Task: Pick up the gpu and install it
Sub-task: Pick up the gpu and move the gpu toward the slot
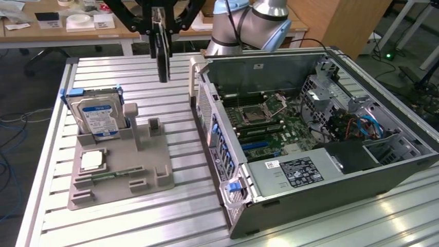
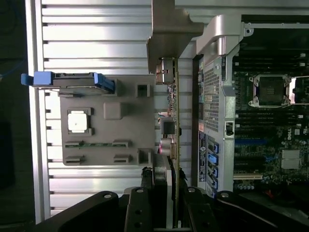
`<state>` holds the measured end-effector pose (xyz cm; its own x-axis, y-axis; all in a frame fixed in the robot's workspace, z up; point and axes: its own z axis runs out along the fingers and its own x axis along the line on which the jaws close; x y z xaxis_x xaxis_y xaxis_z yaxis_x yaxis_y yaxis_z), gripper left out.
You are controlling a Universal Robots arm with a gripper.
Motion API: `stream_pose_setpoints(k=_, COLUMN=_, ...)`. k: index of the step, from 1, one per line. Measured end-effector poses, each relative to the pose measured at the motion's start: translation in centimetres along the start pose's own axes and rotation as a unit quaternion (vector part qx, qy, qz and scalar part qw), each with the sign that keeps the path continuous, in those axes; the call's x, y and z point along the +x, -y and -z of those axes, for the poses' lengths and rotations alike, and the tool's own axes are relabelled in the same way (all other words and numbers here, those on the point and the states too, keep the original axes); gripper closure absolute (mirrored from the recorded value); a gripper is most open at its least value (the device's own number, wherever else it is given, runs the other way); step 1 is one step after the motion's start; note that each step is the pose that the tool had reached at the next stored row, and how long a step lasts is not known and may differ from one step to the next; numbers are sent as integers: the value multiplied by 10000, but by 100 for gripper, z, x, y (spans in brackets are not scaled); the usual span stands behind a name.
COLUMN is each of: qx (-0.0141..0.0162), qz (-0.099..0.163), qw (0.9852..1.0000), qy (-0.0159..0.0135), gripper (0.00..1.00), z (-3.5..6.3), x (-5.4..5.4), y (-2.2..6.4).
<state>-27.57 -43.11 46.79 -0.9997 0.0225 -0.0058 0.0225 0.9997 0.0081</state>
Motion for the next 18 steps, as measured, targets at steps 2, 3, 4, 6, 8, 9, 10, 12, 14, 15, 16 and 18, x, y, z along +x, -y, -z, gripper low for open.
stream_pose_setpoints(k=2, qx=0, qz=-1, qw=10000, qy=0, gripper=72, z=0, x=-28, y=-1)
stream_pose_setpoints(k=3, qx=0, qz=-2, qw=10000, qy=0, gripper=72, z=-1, x=-44, y=-1)
stream_pose_setpoints(k=4, qx=0, qz=-2, qw=10000, qy=0, gripper=72, z=-1, x=-62, y=-2)
stream_pose_setpoints(k=6, qx=0, qz=-2, qw=10000, qy=0, gripper=72, z=-2, x=-95, y=-2)
stream_pose_setpoints(k=8, qx=0, qz=-2, qw=10000, qy=0, gripper=72, z=-2, x=-126, y=-3)
stream_pose_setpoints(k=9, qx=0, qz=-2, qw=10000, qy=0, gripper=72, z=-2, x=-141, y=-3)
stream_pose_setpoints(k=10, qx=0, qz=-2, qw=10000, qy=0, gripper=72, z=-2, x=-155, y=-3)
stream_pose_setpoints(k=12, qx=0, qz=-1, qw=10000, qy=0, gripper=72, z=-3, x=-212, y=-5)
stream_pose_setpoints(k=14, qx=0, qz=-2, qw=10000, qy=0, gripper=72, z=-4, x=-263, y=-6)
stream_pose_setpoints(k=15, qx=0, qz=-2, qw=10000, qy=0, gripper=72, z=-5, x=-274, y=-6)
stream_pose_setpoints(k=16, qx=0, qz=-2, qw=10000, qy=0, gripper=72, z=-5, x=-290, y=-7)
stream_pose_setpoints(k=18, qx=0, qz=-2, qw=10000, qy=0, gripper=72, z=-5, x=-349, y=-8)
